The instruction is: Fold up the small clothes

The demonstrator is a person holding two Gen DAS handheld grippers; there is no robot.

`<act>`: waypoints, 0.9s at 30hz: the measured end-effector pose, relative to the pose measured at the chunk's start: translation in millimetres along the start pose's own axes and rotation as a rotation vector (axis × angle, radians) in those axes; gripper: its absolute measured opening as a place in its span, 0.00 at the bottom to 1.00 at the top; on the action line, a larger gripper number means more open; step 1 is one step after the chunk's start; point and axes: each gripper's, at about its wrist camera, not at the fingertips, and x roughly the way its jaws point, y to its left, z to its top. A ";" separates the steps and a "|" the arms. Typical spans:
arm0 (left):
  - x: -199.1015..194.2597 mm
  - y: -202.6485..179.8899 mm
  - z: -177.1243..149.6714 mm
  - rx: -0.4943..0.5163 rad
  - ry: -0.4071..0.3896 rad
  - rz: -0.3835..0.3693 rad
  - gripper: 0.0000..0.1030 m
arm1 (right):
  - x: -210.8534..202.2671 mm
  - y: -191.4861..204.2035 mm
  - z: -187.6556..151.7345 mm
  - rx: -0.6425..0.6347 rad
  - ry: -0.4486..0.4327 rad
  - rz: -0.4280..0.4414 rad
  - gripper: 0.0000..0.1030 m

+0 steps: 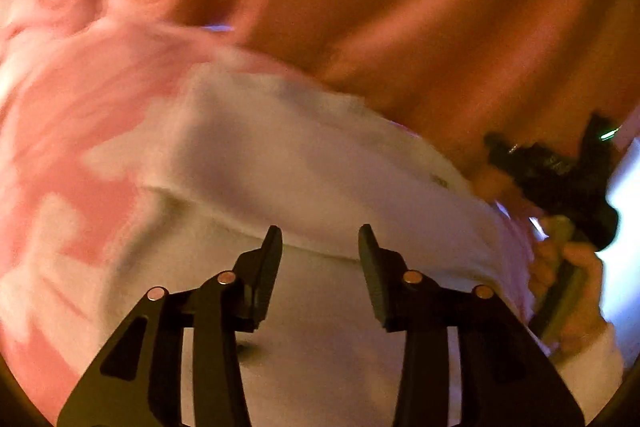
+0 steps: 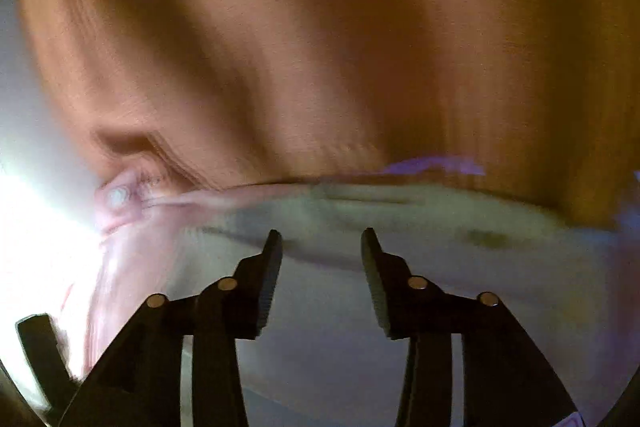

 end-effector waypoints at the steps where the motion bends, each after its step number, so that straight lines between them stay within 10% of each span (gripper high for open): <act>1: 2.6 -19.1 -4.4 0.035 0.012 -0.033 0.45 | -15.3 -33.9 -5.5 0.046 -0.005 -0.064 0.44; 9: 109.2 -192.2 -49.6 0.198 0.254 -0.250 0.48 | -34.8 -192.0 -12.7 0.243 0.075 -0.211 0.44; 18: 194.3 -227.2 -68.9 0.168 0.255 -0.145 0.47 | 35.4 -218.0 -6.8 0.236 0.237 -0.130 0.52; 20: 192.0 -231.4 -75.0 0.211 0.231 -0.128 0.47 | 40.4 -210.6 -3.9 0.197 0.226 -0.083 0.08; 25: 188.8 -235.2 -82.2 0.245 0.217 -0.116 0.46 | 19.3 -189.3 19.6 0.087 0.062 -0.080 0.08; 27: 188.6 -236.4 -83.5 0.251 0.215 -0.113 0.46 | 48.5 -203.3 6.5 0.100 0.156 -0.174 0.08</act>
